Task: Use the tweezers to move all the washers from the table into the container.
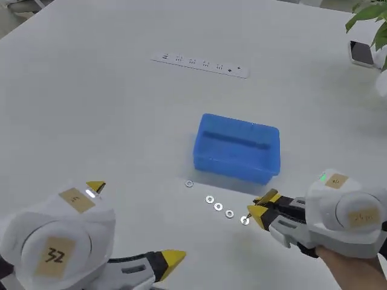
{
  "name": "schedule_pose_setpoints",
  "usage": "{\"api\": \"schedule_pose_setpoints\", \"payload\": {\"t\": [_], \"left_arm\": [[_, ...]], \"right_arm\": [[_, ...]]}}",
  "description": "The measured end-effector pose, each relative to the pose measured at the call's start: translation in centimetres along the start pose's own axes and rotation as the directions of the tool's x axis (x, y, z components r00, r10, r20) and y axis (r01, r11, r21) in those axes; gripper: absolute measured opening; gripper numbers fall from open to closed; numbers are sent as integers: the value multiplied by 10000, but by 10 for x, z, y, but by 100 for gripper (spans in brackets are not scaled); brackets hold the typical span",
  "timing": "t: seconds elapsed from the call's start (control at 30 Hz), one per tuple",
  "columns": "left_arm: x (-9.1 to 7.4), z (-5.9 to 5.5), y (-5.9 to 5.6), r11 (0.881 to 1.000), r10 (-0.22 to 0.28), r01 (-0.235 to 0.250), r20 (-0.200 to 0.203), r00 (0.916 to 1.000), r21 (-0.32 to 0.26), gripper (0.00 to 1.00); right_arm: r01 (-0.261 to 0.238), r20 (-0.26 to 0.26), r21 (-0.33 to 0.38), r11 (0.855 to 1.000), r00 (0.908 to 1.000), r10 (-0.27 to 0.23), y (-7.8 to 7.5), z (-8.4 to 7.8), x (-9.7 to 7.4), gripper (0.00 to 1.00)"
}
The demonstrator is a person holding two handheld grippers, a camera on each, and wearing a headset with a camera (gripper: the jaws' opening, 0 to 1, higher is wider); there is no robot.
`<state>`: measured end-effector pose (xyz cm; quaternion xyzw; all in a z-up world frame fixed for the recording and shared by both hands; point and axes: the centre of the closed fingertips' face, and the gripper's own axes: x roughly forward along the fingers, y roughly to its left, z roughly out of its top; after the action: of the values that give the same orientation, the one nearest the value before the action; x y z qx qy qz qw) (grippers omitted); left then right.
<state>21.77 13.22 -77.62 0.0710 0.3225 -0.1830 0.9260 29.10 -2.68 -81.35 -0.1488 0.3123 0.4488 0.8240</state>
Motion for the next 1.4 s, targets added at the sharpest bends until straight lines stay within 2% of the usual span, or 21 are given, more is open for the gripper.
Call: {"api": "schedule_pose_setpoints", "payload": {"t": [0.13, 0.27, 0.37, 0.57, 0.8, 0.93, 1.07, 1.17, 1.3, 1.37, 1.4], "left_arm": [[-3, 0, 8, 9994, 345, -344, 60, 9994, -76, 99], [-3, 0, 9, 9991, 433, -434, 127, 9990, 32, 99], [-3, 0, 7, 9993, 326, -326, 17, 9995, 153, 99], [-3, -2, 8, 9982, 427, -425, -43, 9991, 431, 99], [-4, -4, 12, 9967, 462, -452, -120, 9989, 672, 99], [-5, -6, 11, 9975, 346, -335, -175, 9992, 627, 99], [-4, -6, 9, 9956, 239, -221, -188, 9995, 909, 99], [-3, -4, 8, 9936, 139, -127, -103, 9999, 1123, 99], [-1, 3, 8, 9919, -220, 177, 325, 9992, 1254, 99], [2, 2, 11, 9929, -104, 34, 579, 9983, 1188, 99], [3, 1, 11, 9936, -108, 48, 527, 9986, 1131, 99]], "right_arm": [[-64, -59, 255, 9997, 10000, 66, -1, -4, 2, 5], [-16, 41, 526, 9986, 10000, 14, -5, -3, 3, 4], [-4, 66, 549, 9985, 10000, 0, -6, -2, 4, 4], [120, 94, 342, 9993, 9999, -123, -7, 1, 2, 4], [38, 28, 598, 9982, 10000, -40, -7, -3, 4, 4], [77, 30, 542, 9985, 10000, -79, -7, -3, 4, 4], [55, -8, 588, 9983, 10000, -54, -6, -4, 5, 4], [93, 17, 497, 9987, 10000, -94, -4, -4, 6, 4], [173, 75, 436, 9989, 9998, -177, -3, -4, 6, 4], [207, 121, 428, 9989, 9997, -213, -3, -4, 6, 4], [239, 146, 450, 9987, 9996, -246, -3, -4, 6, 3]]}}
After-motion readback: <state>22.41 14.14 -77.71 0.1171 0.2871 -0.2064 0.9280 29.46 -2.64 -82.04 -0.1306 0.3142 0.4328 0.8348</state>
